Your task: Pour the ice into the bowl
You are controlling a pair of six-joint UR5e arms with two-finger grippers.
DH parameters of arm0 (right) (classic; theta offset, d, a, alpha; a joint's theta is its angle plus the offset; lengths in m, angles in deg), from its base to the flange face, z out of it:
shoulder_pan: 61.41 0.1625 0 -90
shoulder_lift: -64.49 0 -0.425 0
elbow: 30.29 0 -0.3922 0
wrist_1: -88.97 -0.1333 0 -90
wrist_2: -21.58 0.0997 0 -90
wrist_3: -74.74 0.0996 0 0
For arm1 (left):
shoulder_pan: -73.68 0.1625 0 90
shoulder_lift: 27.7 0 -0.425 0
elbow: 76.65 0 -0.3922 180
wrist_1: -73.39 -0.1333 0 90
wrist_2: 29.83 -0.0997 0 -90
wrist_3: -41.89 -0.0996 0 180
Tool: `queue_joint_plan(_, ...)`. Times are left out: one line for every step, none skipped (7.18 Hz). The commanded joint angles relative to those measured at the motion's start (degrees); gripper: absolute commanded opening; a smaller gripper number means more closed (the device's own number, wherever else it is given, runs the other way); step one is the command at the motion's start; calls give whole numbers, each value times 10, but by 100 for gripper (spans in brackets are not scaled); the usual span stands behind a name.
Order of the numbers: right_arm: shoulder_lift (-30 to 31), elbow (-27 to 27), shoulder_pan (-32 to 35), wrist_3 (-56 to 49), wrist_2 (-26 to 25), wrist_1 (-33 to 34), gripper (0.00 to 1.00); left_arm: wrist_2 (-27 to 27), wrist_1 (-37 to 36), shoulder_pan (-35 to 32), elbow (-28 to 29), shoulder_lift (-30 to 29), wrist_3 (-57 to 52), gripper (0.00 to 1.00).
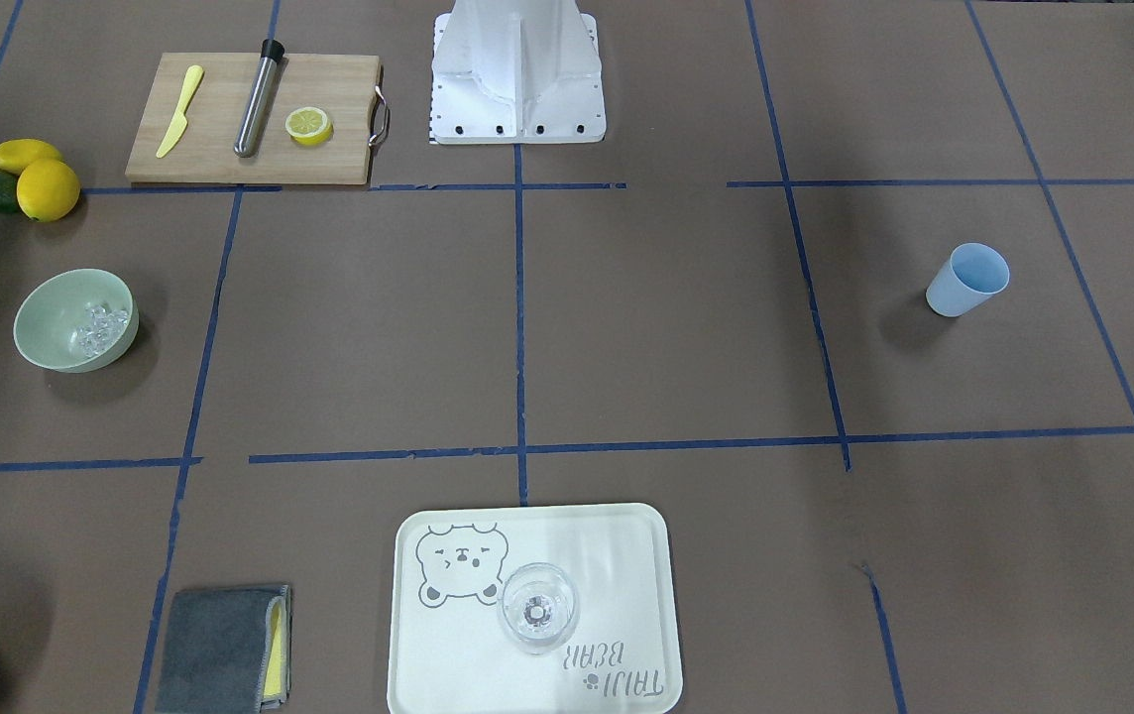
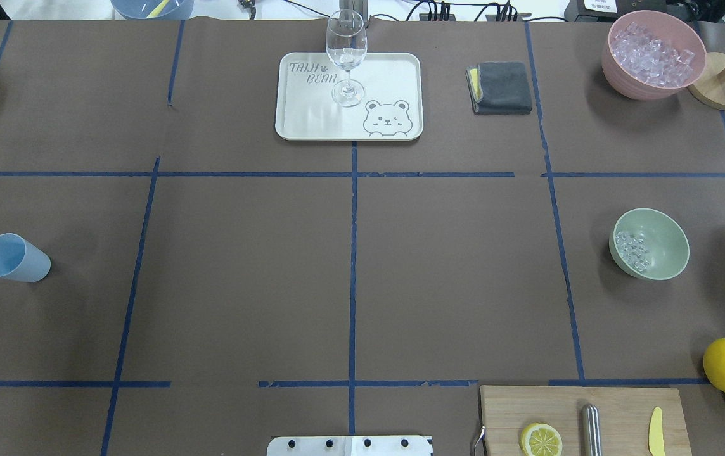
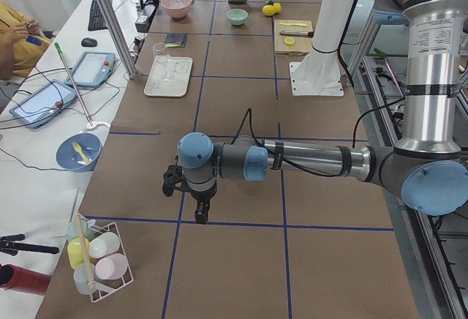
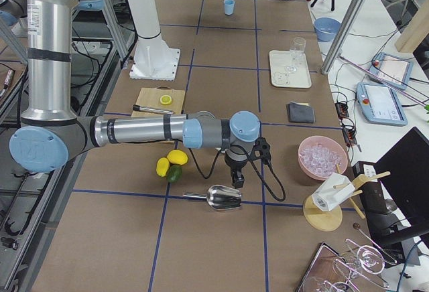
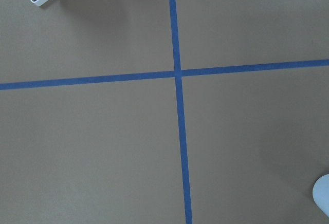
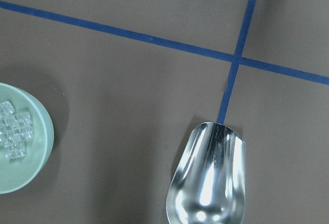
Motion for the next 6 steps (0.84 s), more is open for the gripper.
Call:
queue_joint_plan(-44, 5, 3, 2, 2, 63, 100, -2, -25, -2, -9, 2, -1, 100)
queue_joint_plan(-39, 6, 3, 1, -4, 65, 100, -2, -31, -3, -9, 2, -7, 100)
queue_joint_plan(-36, 6, 3, 0, -5, 63, 100, -2, -32, -3, -1, 1, -71, 100)
queue_joint_plan(-36, 4, 3, 1, -1, 62, 100, 0, -38, -2, 2, 2, -81, 100)
queue_joint_plan(-38, 7, 3, 1, -2, 61, 100, -1, -38, -1, 1, -6, -80, 100)
queue_joint_plan(-39, 20, 3, 1, 0, 60, 100, -1, -38, -1, -1, -14, -82, 100)
